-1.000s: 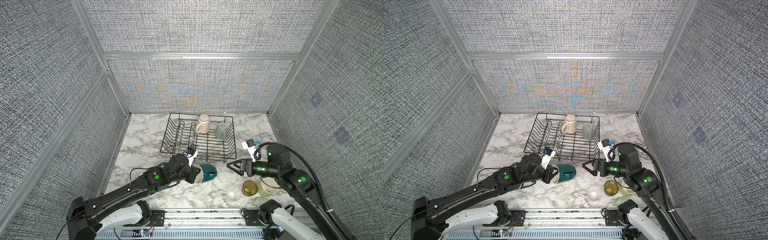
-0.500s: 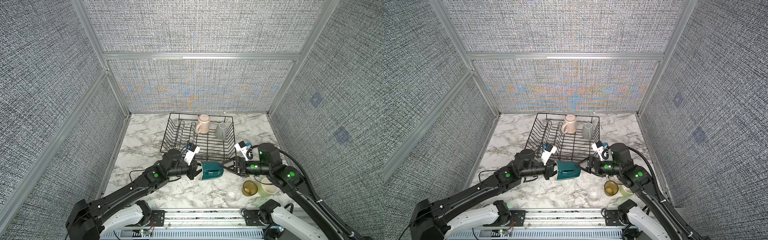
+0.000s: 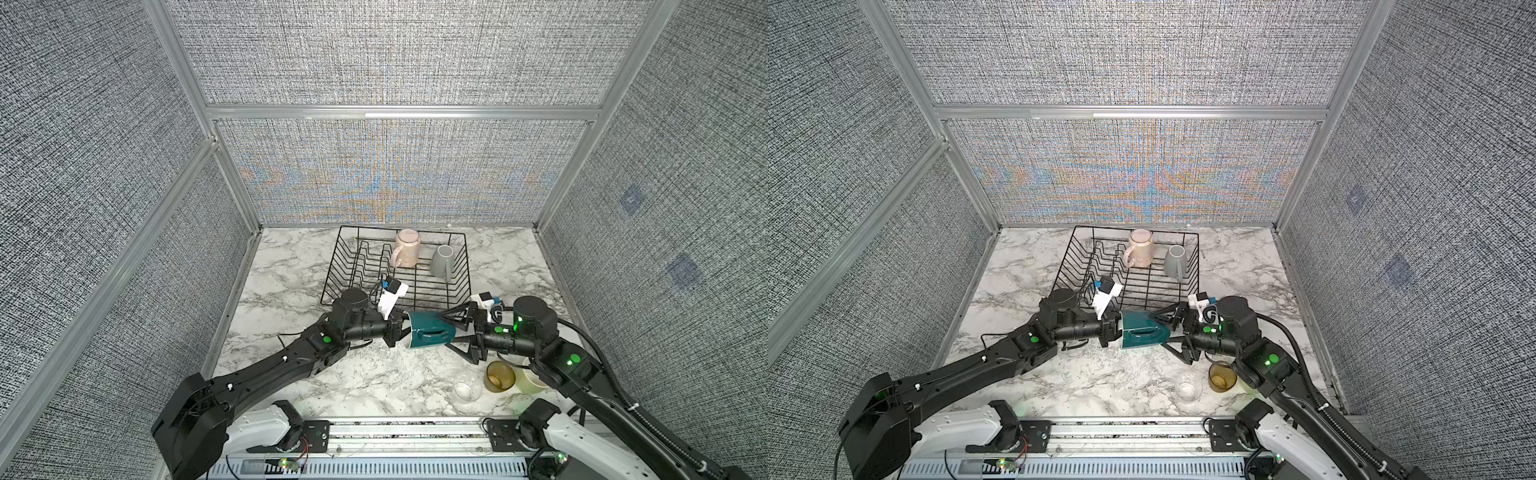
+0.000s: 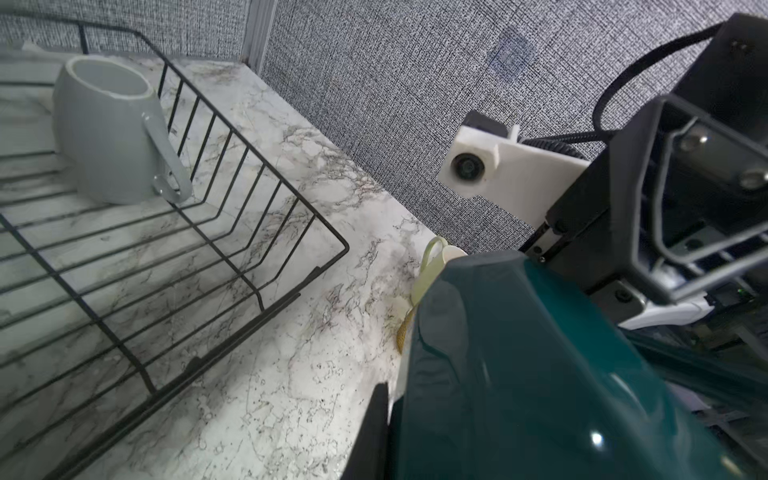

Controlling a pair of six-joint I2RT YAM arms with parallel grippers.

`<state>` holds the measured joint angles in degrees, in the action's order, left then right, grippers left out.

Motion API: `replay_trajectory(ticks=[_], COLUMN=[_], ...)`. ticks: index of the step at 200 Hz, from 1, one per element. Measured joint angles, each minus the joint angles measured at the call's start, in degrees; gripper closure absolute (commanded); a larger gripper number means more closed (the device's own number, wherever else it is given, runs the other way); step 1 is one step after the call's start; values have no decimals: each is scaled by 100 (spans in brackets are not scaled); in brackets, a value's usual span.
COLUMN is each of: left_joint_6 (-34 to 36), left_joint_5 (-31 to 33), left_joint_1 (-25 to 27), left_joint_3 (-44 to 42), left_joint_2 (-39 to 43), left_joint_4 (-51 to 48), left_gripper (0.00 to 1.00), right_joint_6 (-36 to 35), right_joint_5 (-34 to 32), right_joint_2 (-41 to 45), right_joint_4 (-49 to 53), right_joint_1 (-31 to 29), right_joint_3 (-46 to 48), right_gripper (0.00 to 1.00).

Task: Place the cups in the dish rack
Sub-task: 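Grasp the green mug's base with the right gripper while the left gripper holds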

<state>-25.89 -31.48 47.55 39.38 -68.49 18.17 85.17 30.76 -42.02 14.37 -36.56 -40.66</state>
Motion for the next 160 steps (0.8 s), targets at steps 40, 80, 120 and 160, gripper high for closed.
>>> replay_trajectory(ticks=[40,80,120,160], left_joint_6=[358,479,625,741], left_joint_5=[-4,52,131,66], left_joint_1=[2,-9,-7,4], left_joint_3=[-13,-352,-498,-476], left_joint_2=[-463,-776,-868,-1036], left_joint_4=[660,1652,2151,2328], left_gripper=[100,100,100,100], right_joint_6=[540,1034,1320,1534], right_joint_5=[-809,-1178,-1421,-1685], right_joint_2=[-304,-542,-577,-658], right_joint_4=[-98,-341,-439,-664], right_joint_1=[-435,-570,-673,-811], right_joint_3=[-52,59,98,210], right_gripper=[4,8,9,11])
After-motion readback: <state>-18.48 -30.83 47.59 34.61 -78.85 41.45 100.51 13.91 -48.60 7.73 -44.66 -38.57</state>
